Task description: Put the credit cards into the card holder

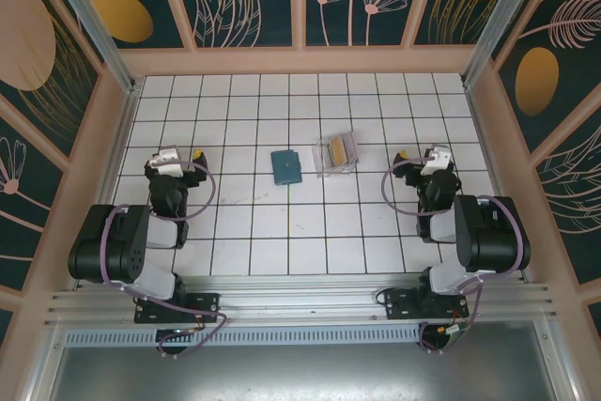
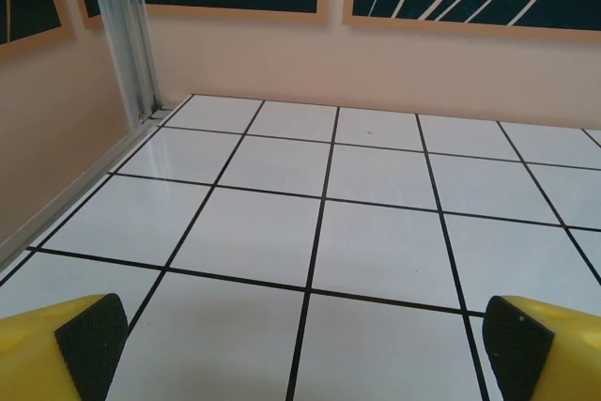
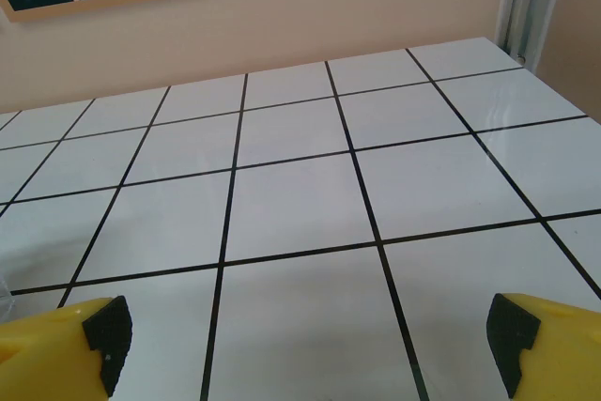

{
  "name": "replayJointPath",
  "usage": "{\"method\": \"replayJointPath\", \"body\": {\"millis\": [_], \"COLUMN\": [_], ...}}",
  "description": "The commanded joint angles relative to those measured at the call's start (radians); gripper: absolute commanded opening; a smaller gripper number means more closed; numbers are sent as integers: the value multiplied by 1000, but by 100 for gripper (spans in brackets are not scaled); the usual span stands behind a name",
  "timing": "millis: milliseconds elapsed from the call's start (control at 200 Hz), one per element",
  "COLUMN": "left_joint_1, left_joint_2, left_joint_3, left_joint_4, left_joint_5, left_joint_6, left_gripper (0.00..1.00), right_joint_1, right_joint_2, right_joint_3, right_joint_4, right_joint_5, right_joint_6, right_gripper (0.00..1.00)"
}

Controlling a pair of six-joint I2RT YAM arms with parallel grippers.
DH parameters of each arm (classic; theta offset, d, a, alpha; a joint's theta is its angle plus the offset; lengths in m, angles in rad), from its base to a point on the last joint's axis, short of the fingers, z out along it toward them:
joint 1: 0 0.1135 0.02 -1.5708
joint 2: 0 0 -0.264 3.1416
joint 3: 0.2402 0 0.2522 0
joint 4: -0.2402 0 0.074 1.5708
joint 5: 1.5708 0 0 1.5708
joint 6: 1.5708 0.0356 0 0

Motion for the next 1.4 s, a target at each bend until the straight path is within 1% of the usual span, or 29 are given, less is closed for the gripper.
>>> {"method": "replayJointPath", "body": {"millis": [0, 881, 946, 991, 1046, 1051, 1066, 1096, 1161, 1221, 1246, 1281, 1366, 1391], "left_joint_1": [5, 5, 5, 5, 5, 5, 5, 5, 5, 5, 5, 5, 5, 5], "left_joint_2": [-6, -6, -13, -34, -97, -97, -123, -158, -200, -204, -204, -207, -227, -233], "left_joint_3": [7, 7, 6, 18, 55, 58, 77, 125, 259, 346, 366, 383, 382, 378], "left_joint_4": [17, 16, 15, -25, -128, -164, -196, -321, -644, -825, -863, -897, -916, -917], "left_joint_5": [17, 17, -4, -31, -49, -50, -58, -82, -144, -177, -157, -98, 126, 177], "left_joint_6": [15, 15, 8, -6, -12, -14, -23, -59, -154, -226, -235, -242, -263, -278], "left_gripper": [99, 99, 99, 99, 99, 99, 99, 99, 99, 99, 99, 99, 99, 99], "right_joint_1": [-6, -7, -5, 7, 16, 16, 16, 11, -2, -12, -15, -16, -7, 2], "right_joint_2": [-3, -1, -4, -40, -117, -124, -148, -189, -269, -317, -329, -338, -345, -346], "right_joint_3": [16, 16, 13, 18, 55, 58, 75, 104, 168, 227, 251, 283, 338, 346], "right_joint_4": [14, 11, 22, -19, -161, -174, -226, -313, -495, -635, -689, -764, -897, -926], "right_joint_5": [-22, -23, -18, 23, 85, 88, 94, 99, 80, 43, 11, -30, -127, -152], "right_joint_6": [-12, -12, -11, -7, 8, 11, 22, 45, 113, 184, 208, 240, 311, 331], "right_gripper": [99, 99, 99, 99, 99, 99, 99, 99, 99, 99, 99, 99, 99, 99]}}
